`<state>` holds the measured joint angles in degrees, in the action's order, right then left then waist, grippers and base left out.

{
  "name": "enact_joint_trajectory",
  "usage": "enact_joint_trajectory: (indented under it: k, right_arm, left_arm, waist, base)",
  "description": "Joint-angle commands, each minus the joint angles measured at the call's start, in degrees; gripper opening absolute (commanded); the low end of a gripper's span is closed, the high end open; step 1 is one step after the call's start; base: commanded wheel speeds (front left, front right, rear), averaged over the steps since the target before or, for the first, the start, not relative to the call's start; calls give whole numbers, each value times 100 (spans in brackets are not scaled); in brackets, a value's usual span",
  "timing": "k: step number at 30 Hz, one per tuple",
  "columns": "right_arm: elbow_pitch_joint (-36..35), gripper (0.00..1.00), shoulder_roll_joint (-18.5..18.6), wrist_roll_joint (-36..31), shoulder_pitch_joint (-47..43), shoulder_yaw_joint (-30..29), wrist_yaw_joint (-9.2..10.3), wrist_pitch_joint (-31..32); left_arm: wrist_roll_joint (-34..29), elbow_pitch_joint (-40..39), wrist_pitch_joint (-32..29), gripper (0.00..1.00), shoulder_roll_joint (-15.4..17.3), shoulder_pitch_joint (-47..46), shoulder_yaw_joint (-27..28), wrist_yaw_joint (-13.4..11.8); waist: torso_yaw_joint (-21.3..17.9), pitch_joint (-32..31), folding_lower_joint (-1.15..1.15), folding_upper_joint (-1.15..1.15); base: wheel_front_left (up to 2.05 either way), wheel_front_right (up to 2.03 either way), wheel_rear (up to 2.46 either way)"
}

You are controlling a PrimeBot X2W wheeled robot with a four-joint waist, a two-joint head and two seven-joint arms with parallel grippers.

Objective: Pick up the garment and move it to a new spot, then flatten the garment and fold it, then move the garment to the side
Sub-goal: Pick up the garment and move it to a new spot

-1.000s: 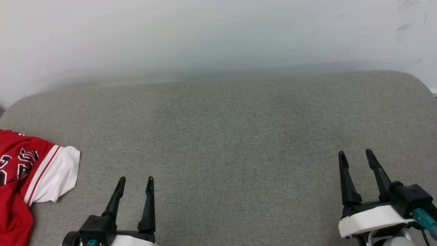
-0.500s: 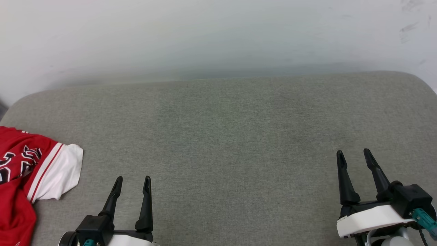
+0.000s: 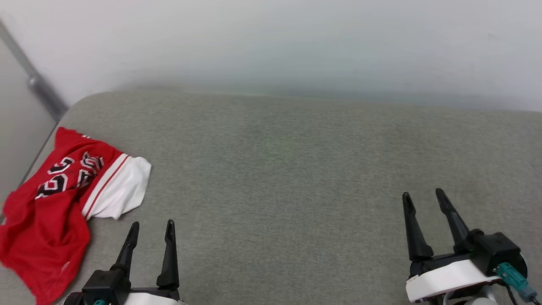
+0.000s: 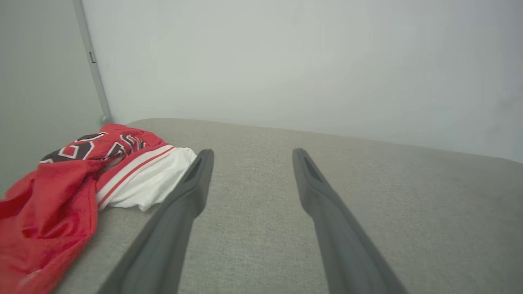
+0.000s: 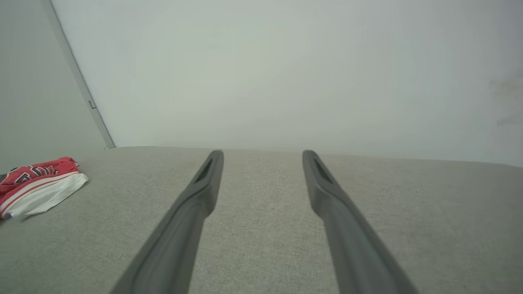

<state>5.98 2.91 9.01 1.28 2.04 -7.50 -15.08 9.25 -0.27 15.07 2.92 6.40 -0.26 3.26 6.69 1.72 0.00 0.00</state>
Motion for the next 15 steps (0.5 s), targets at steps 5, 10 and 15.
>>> enact_joint_trajectory:
  k: [5, 10, 15]
  right_arm:
    - [-26, 100, -4, -26, -111, 202, 2, -14]
    - [-18, 100, -5, 64, -140, 299, 2, -14]
    - [-20, 100, -3, 88, -148, 433, 3, -14]
  left_arm:
    - [-54, -20, 16, 100, -5, 104, 129, 32]
    - [-113, -51, 15, 100, -6, 167, 197, 70]
    - [-154, -74, 15, 100, -6, 239, 270, 95]
  waist:
    - [622, -91, 0, 0]
    - [1052, -135, 0, 0]
    - [1396, -163, 0, 0]
  base:
    - [0, 0, 0]
    - [0, 0, 0]
    - [0, 0, 0]
